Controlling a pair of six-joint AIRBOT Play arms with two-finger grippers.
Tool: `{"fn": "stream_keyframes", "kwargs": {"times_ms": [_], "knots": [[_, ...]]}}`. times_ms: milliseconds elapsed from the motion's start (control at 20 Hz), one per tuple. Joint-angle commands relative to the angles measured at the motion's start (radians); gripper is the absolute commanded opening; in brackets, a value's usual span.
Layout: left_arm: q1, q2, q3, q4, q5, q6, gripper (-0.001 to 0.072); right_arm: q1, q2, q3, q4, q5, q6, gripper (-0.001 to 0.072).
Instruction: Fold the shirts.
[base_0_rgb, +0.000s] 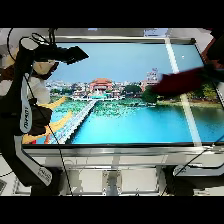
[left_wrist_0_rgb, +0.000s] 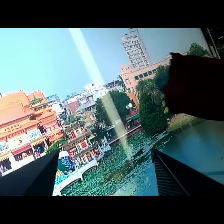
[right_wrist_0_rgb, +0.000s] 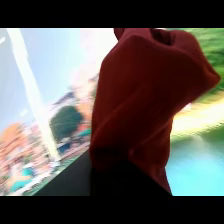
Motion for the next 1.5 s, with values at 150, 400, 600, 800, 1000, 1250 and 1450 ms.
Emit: {"fn": "stream_keyframes", "kwargs": {"times_ms": [150,400,600,800,1000,1250,1450], "knots": [[-0.014,0.003,0.000,-0.001,-0.045,-0.005,0.0624,-0.206,0.066,-0.048,-0.544,0.336,0.114,0.0024],[-0.037,0.003,0.000,-0.001,-0.056,-0.004,0.0624,-0.206,0.066,-0.193,-0.514,0.401,0.103,0.0189],[-0.037,0.003,0.000,-0.001,-0.066,-0.004,0.0624,-0.206,0.067,-0.216,-0.458,0.540,0.103,0.0334],[-0.037,0.003,0.000,-0.001,-0.098,-0.009,0.0624,-0.206,0.082,-0.216,-0.268,0.544,0.107,0.0334],[-0.037,0.003,0.000,-0.001,-0.137,-0.024,0.0624,-0.206,0.091,-0.216,-0.093,0.543,0.115,0.0333],[-0.037,0.003,0.000,-0.001,-0.163,-0.034,0.0624,-0.199,0.111,-0.216,0.087,0.459,0.097,0.0332],[-0.043,0.003,0.000,0.000,-0.150,-0.079,0.0624,-0.006,0.115,-0.218,0.159,0.207,-0.161,0.0331]]}}
